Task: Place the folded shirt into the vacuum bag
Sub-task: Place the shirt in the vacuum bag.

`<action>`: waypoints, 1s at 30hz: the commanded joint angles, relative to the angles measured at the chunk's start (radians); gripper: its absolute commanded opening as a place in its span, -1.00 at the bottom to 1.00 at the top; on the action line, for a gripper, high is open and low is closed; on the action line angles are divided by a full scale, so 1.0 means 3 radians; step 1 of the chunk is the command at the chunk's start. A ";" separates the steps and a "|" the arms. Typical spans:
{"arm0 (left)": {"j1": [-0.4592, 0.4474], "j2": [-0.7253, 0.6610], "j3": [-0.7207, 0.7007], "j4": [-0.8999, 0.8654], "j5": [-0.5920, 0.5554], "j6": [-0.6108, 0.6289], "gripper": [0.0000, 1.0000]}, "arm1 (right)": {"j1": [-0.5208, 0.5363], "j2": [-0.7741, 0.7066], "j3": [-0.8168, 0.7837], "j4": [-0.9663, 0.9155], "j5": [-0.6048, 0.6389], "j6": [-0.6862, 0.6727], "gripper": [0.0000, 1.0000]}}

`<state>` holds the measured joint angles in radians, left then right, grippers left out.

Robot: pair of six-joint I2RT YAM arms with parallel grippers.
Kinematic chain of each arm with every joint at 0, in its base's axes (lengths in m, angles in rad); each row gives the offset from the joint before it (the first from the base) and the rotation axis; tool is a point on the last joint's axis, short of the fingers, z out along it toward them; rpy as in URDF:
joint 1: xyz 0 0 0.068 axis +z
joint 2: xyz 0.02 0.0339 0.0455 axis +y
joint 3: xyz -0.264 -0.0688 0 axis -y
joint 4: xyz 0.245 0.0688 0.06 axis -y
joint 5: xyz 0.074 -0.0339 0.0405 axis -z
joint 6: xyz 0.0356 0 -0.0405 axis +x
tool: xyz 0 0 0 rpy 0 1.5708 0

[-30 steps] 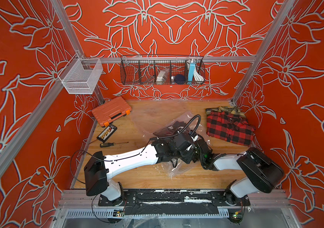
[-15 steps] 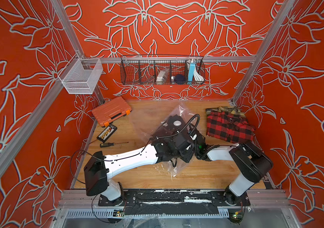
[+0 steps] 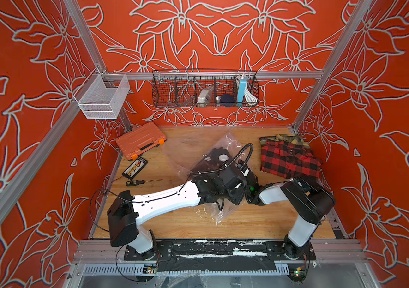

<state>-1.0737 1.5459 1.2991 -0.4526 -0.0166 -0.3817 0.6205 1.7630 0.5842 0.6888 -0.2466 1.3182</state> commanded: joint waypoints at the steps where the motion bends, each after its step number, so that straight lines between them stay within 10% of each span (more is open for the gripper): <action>1: -0.0174 -0.0156 0.0031 0.0113 0.0361 0.0007 -1.00 | -0.0198 0.0055 0.0215 -0.0013 0.0056 0.0115 -1.00; 11: -0.0137 -0.0179 0.0026 0.0145 0.0244 0.0088 -1.00 | -0.0423 -0.0224 0.0188 -0.0591 -0.0157 -0.0036 -0.77; 17: -0.0087 -0.0248 0.0092 0.0087 0.0183 0.0173 -1.00 | -0.0395 -0.0775 -0.0184 -0.1035 -0.0306 -0.0101 -0.20; 30: -0.0092 -0.0207 -0.0014 0.0221 0.0247 0.0076 -0.95 | 0.0300 -0.1807 -0.0735 -0.1980 0.0409 0.0545 0.30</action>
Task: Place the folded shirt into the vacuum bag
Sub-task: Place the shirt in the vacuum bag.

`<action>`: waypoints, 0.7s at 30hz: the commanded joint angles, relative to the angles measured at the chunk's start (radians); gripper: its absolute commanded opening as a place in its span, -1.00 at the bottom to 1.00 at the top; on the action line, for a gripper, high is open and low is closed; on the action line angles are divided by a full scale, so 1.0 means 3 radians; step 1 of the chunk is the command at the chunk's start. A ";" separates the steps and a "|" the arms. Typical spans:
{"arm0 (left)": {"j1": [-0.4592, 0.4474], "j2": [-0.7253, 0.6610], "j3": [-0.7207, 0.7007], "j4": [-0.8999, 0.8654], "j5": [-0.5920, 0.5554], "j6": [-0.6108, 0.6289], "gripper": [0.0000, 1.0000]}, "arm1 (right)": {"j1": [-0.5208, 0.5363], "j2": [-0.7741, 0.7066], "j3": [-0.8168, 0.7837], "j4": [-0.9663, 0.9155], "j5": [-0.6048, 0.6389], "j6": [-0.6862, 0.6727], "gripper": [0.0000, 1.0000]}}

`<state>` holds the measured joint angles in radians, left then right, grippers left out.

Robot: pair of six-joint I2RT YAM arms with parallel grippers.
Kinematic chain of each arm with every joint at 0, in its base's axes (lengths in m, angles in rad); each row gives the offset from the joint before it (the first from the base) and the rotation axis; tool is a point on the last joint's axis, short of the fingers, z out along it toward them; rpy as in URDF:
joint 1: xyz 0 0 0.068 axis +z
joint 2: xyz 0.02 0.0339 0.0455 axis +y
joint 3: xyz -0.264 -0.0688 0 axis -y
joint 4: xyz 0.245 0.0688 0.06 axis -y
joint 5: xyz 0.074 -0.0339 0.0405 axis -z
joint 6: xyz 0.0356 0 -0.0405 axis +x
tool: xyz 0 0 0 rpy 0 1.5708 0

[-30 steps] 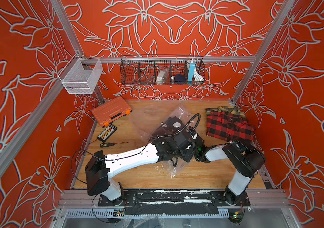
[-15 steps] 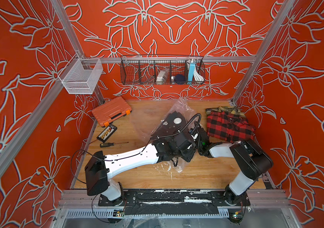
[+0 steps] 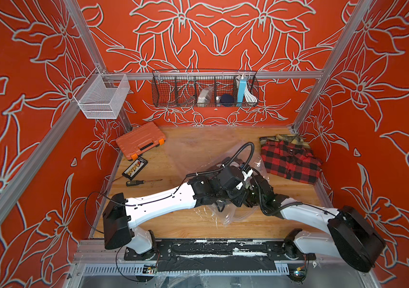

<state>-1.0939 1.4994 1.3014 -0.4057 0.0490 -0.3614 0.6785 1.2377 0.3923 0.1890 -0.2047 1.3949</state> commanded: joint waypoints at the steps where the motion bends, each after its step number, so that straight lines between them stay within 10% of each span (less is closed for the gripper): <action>1: -0.0025 -0.0050 -0.0036 0.0059 0.0026 0.0009 -0.95 | 0.0163 -0.0080 -0.0145 -0.0303 0.0298 0.0361 0.31; 7: -0.0025 -0.0075 -0.0199 0.0126 0.0111 -0.0096 -0.87 | 0.0361 -0.0124 -0.0195 -0.0230 0.0334 0.0474 0.37; 21: -0.0145 -0.0244 -0.0468 0.0113 0.0149 -0.0263 -0.94 | 0.0453 0.0816 0.0315 0.0888 0.0110 -0.0069 -0.57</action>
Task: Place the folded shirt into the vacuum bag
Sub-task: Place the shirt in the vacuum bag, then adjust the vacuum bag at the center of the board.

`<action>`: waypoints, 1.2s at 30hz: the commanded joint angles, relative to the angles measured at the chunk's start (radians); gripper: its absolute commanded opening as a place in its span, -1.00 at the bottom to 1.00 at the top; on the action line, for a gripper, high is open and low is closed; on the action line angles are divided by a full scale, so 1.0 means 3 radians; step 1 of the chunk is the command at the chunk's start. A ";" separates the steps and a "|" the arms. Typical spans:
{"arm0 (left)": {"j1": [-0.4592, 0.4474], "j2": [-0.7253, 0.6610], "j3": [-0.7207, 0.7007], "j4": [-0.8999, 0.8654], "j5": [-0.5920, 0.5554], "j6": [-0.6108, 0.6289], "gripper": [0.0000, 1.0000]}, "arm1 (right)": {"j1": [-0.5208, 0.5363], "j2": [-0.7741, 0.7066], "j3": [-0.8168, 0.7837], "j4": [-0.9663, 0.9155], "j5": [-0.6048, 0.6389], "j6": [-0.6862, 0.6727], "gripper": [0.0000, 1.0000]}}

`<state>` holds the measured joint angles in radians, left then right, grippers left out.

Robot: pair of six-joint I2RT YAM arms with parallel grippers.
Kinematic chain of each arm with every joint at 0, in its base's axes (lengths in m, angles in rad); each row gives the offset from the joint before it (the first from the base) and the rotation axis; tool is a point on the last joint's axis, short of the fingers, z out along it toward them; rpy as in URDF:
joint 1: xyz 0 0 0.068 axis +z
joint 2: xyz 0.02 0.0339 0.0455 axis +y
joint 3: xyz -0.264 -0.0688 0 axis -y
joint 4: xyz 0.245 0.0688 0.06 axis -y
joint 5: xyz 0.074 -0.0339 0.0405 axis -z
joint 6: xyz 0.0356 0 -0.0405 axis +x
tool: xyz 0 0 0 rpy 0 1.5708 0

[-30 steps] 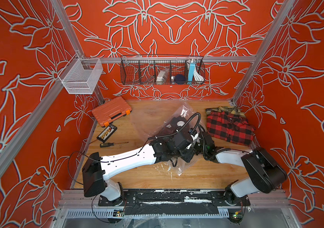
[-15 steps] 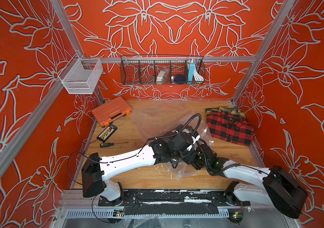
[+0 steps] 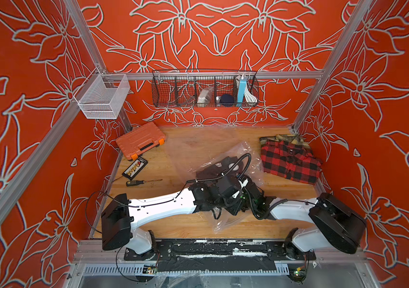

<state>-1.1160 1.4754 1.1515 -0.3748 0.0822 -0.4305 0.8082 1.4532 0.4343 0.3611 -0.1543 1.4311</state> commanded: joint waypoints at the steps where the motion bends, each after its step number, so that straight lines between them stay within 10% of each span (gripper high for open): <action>1: -0.0070 -0.0199 0.0032 -0.0001 0.0037 -0.0031 -0.94 | 0.0014 0.0141 0.0192 0.0431 -0.0076 -0.0225 -0.59; 10: -0.0074 -0.0262 0.0095 -0.0001 0.0373 -0.0061 -0.92 | 0.0006 0.0333 0.0520 0.0362 -0.0002 -0.0648 -0.48; 16: 0.0170 -0.0451 0.0012 -0.0428 -0.0408 0.0027 -0.92 | -0.0037 -0.0266 0.0380 -0.0567 0.0020 -0.0868 0.07; 28: 0.0596 -0.0458 0.0117 -0.0372 -0.0245 0.0205 -0.91 | -0.0298 -0.1628 0.0647 -0.3145 0.0303 -0.1994 0.32; 36: 0.0601 -0.0466 0.0035 -0.0264 -0.0154 0.0180 -0.91 | -0.0607 -0.1606 0.0939 -0.4011 0.0877 -0.2686 0.46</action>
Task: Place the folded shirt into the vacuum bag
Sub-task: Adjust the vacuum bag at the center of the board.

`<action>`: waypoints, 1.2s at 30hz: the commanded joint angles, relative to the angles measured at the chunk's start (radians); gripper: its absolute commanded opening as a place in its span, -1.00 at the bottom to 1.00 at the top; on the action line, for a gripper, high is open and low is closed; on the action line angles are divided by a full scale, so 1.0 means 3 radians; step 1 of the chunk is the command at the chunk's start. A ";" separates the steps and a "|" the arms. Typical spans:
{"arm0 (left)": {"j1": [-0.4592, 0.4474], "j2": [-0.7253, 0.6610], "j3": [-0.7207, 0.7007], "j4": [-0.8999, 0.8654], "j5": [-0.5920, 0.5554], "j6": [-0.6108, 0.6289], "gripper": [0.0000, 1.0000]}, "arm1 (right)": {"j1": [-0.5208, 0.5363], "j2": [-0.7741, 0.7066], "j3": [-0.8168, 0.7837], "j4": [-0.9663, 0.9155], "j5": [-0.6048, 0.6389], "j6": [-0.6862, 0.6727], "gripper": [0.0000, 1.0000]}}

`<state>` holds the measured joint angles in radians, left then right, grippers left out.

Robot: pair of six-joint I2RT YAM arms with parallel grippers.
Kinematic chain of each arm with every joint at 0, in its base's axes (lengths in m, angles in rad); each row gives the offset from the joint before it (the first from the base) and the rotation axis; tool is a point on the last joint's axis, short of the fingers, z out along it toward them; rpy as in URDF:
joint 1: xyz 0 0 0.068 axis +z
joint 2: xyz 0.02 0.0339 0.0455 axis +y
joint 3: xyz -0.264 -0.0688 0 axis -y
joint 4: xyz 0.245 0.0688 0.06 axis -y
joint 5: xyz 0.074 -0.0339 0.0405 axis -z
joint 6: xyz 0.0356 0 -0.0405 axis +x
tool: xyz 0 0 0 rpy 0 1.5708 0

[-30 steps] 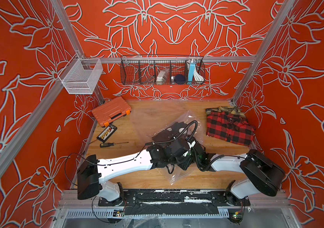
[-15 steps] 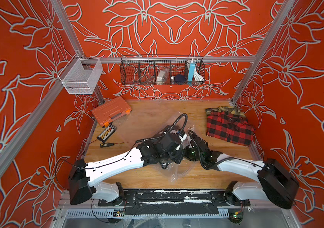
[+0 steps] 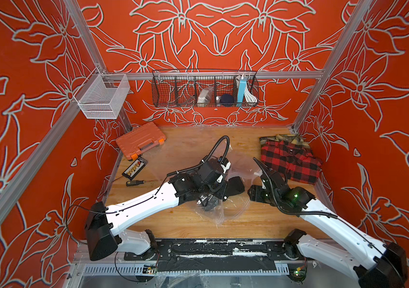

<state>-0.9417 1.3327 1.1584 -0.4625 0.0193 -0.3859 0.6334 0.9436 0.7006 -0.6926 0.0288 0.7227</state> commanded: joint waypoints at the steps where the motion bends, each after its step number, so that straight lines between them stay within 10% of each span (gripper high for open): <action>1: 0.0020 0.0033 0.0018 0.0037 0.0070 0.0026 -0.91 | -0.0025 0.0151 0.0059 -0.0451 0.0274 -0.0304 0.47; 21: 0.0069 0.0039 0.0214 -0.0180 -0.0012 0.0135 -0.94 | -0.0185 0.0843 -0.0670 0.1837 -0.0131 0.0466 -0.29; 27: 0.0456 -0.0016 0.0472 -0.0590 -0.0256 0.0281 -0.95 | -0.0285 0.1049 0.0078 0.1659 -0.0531 0.0433 -0.97; 36: 0.0432 -0.0116 0.1043 -0.0816 -0.0147 0.0148 -0.97 | -0.0525 0.0685 0.0713 0.0947 -0.0612 0.0570 -1.00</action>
<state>-0.7776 1.3163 1.4952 -0.7013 -0.0677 -0.3119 0.5133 1.1591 0.9562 -0.2703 -0.1604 0.8619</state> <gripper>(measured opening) 0.047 0.051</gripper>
